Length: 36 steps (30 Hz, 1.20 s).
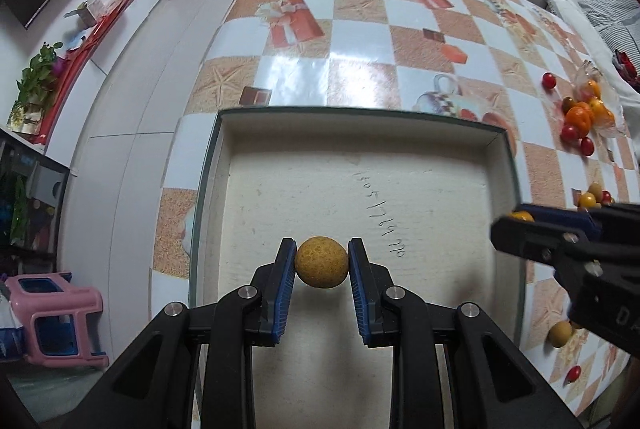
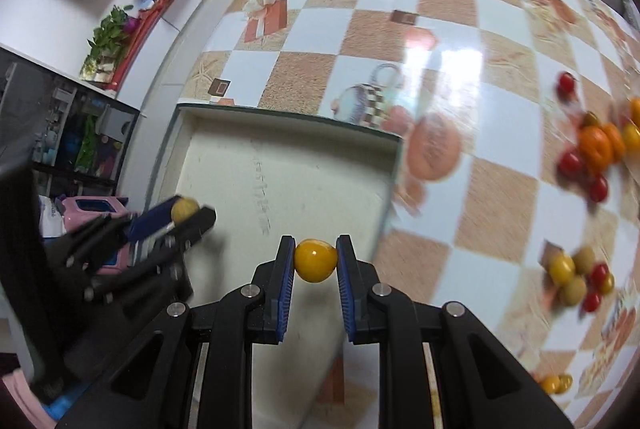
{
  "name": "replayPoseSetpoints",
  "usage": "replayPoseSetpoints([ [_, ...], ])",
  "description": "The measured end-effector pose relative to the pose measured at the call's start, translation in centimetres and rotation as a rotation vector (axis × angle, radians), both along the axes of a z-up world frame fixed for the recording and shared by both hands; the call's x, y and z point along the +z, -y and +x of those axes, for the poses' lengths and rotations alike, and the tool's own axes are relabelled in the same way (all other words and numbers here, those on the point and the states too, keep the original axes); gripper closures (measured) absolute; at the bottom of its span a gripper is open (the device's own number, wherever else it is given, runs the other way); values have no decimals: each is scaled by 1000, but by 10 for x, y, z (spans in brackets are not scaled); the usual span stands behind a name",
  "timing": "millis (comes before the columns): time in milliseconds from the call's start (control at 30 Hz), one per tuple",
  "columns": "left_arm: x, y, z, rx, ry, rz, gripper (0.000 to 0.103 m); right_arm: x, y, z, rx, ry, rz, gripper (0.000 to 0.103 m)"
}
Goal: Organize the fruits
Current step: 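Carry both fruits over the white tray and open both grippers to drop them, then move both open grippers back over the fruits on the table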
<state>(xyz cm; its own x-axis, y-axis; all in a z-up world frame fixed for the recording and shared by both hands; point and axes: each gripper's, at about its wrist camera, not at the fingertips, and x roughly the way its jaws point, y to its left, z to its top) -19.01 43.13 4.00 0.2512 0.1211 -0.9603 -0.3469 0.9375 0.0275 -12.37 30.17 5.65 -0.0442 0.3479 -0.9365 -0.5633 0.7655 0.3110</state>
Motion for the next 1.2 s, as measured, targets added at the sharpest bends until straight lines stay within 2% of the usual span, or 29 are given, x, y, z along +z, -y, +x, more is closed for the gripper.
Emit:
replayPoseSetpoints([
  [300,-22,9,-10,-32,-37,6,74,-32,-25,7,46,11,-110,79],
  [333,-22,10,-13,-29,-31,4,70,-34,-27,7,57,14,-120,79],
  [367,-22,9,-14,-28,-30,0,48,-36,-28,6,69,18,-127,79],
  [400,-22,9,-16,-23,-25,5,34,-35,-29,6,75,23,-129,77],
  [433,-19,9,-18,-15,-10,26,19,-36,-31,6,85,25,-131,68],
  [500,-13,10,-23,-17,19,46,19,-36,-36,5,101,21,-127,51],
  [567,-13,10,-24,-21,5,43,19,-31,-39,5,99,54,-123,26],
  [600,-12,9,-25,-20,3,44,19,-27,-40,4,95,64,-118,22],
  [767,-5,7,-32,-4,-5,32,19,-2,-28,12,25,87,-58,16],
  [933,9,26,-35,-54,0,42,19,20,5,12,-34,120,-33,16],
  [1200,31,78,-26,-170,25,26,19,19,100,0,-189,72,-68,16],
])
